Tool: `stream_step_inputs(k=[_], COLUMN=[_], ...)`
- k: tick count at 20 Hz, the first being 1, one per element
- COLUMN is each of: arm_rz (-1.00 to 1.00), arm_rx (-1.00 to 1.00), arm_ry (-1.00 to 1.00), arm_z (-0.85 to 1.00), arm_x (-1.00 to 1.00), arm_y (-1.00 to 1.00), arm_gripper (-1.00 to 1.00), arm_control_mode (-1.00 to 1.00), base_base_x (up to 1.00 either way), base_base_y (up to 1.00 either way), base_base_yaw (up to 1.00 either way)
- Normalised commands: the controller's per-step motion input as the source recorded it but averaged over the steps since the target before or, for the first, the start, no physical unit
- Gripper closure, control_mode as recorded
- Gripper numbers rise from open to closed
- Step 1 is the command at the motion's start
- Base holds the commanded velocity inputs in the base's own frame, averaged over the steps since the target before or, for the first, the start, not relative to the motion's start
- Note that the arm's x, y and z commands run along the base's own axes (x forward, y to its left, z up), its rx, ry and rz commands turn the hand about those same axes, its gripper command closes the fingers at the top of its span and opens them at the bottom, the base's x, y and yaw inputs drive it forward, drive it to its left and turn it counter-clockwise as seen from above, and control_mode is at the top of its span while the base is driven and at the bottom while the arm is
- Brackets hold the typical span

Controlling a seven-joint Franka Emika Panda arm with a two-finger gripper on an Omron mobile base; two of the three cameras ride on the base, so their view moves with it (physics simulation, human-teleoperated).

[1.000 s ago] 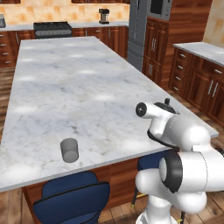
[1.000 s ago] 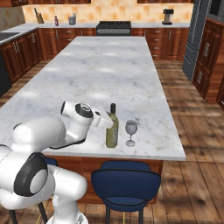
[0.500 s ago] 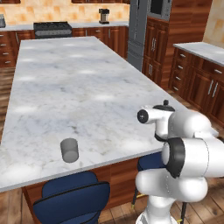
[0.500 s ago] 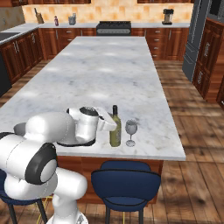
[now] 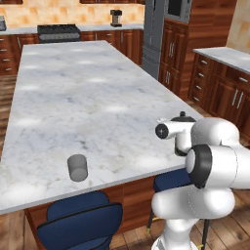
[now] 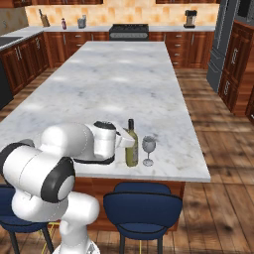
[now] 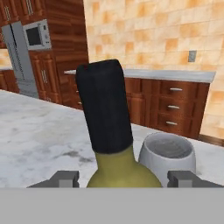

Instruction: There is a wine glass and glass cup on the dining counter. Place the wine bottle next to the wine glass and the juice bottle next to the glass cup.

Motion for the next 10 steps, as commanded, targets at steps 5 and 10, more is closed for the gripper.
stream_step_inputs(k=[5, 10], arm_rz=[0.09, 0.07], arm_rx=[0.00, 0.00], arm_ry=[0.00, 0.00], arm_z=[-0.29, -0.27], arm_x=[0.01, 0.00], arm_y=[-0.01, -0.13], arm_gripper=[1.00, -1.00], arm_control_mode=[-1.00, -1.00], base_base_x=[0.00, 0.00], base_base_y=[0.00, 0.00], base_base_yaw=[0.00, 0.00])
